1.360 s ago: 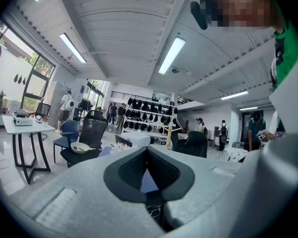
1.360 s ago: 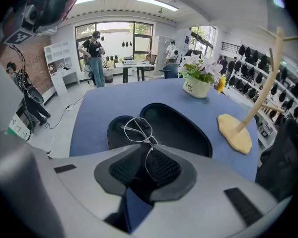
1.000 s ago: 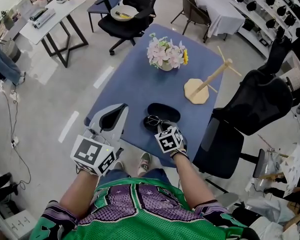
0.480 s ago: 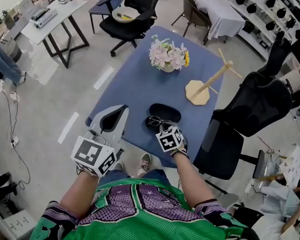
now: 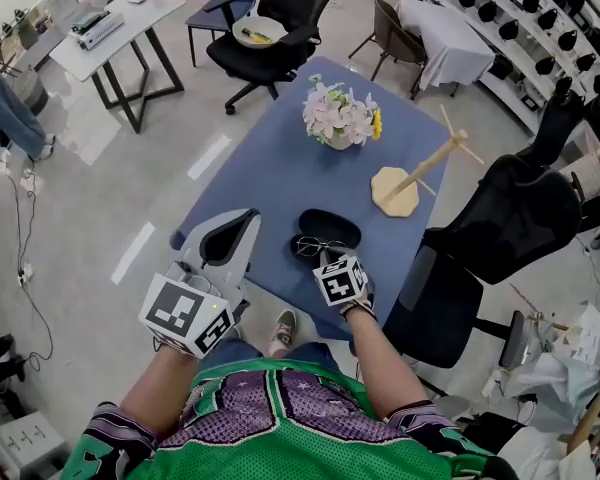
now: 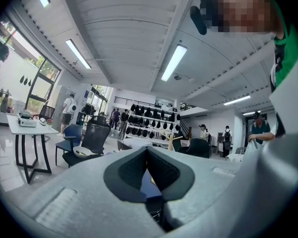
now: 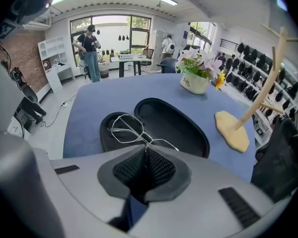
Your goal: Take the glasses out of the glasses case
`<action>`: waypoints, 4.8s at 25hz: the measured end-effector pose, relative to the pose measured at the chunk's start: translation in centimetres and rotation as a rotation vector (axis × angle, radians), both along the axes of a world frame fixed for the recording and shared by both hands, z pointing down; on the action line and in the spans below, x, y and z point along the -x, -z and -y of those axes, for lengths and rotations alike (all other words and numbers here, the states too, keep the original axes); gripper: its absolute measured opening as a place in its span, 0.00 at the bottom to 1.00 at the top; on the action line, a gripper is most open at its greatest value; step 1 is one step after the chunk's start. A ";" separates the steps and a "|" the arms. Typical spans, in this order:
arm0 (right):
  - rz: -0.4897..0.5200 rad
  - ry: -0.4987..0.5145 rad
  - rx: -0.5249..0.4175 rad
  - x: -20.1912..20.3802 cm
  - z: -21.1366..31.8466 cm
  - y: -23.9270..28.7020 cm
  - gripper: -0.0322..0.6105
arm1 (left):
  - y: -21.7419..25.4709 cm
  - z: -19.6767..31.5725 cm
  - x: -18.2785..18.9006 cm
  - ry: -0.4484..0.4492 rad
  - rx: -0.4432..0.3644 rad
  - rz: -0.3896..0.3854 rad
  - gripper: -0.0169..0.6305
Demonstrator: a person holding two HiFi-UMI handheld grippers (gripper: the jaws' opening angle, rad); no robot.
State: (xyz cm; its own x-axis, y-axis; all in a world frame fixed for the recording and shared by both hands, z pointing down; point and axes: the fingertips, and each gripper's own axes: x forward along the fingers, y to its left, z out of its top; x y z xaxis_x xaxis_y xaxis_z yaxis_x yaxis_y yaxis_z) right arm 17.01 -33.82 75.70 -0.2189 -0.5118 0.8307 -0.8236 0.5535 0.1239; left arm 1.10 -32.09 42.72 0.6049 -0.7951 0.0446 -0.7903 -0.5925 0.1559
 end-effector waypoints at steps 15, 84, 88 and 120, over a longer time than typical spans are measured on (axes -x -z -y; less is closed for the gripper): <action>0.048 -0.063 -0.123 0.1 1.1 3.9 0.06 | 1.3 -0.8 1.8 -0.013 -0.020 -0.019 0.05; 0.414 -0.532 -0.892 0.5 -16.0 36.3 0.06 | 8.2 -7.8 2.4 -0.369 -0.170 -0.086 0.05; 0.436 -0.545 -0.939 -0.2 -16.8 38.5 0.06 | 9.1 -7.6 3.0 -0.357 -0.182 -0.102 0.05; 0.457 -0.552 -1.000 0.7 -19.1 41.0 0.06 | 9.9 -8.8 4.7 -0.341 -0.191 -0.122 0.05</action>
State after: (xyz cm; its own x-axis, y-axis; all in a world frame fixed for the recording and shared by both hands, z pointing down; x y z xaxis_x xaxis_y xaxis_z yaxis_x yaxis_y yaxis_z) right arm 16.31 -14.74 34.70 0.0613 -0.9952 -0.0764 -0.9961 -0.0561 -0.0681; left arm -3.63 -23.29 32.78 0.8272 -0.5346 -0.1729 -0.5257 -0.8450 0.0976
